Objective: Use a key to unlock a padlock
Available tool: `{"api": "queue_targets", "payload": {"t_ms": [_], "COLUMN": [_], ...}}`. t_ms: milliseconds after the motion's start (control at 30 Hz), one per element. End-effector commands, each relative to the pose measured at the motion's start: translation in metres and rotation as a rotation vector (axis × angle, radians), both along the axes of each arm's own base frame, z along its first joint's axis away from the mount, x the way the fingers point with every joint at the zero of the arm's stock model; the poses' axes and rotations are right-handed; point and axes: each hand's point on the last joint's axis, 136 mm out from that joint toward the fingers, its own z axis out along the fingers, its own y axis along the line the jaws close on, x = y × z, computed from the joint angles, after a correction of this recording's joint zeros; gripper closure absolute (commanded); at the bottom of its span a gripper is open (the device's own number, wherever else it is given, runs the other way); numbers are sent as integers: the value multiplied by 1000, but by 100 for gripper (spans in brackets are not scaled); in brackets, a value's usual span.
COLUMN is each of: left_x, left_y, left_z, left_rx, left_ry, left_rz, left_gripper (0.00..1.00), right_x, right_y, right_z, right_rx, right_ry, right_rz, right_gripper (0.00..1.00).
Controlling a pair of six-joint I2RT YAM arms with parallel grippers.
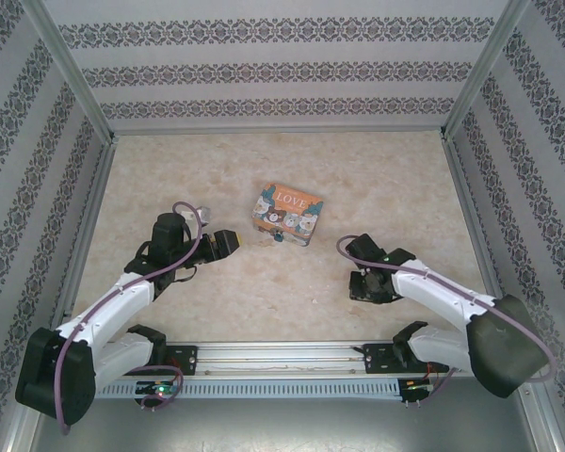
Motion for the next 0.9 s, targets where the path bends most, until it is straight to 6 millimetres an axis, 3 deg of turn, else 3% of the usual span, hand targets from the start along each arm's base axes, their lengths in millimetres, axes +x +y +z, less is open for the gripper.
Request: {"api": "queue_targets", "payload": {"t_ms": [0,400,767,867], "left_x": [7,13,17,18], "left_y": [-4,-2,-2,-3], "left_z": [12,17,24,27], "left_rx": [21,36,45,39], "left_ry": [-57,-68,-85,-91], "left_rz": [-15,-5,-2,-1], "left_gripper": [30,30,30,30], "right_x": [5,6,10,12], "right_y": [3,6,9,11], "right_z": [2,-9,1,4], "right_rx": [-23,-22,26,38], "right_ry": [11,58,0,-13], "right_rz": [34,70,66,73], "right_gripper": [70,84,100,100]}}
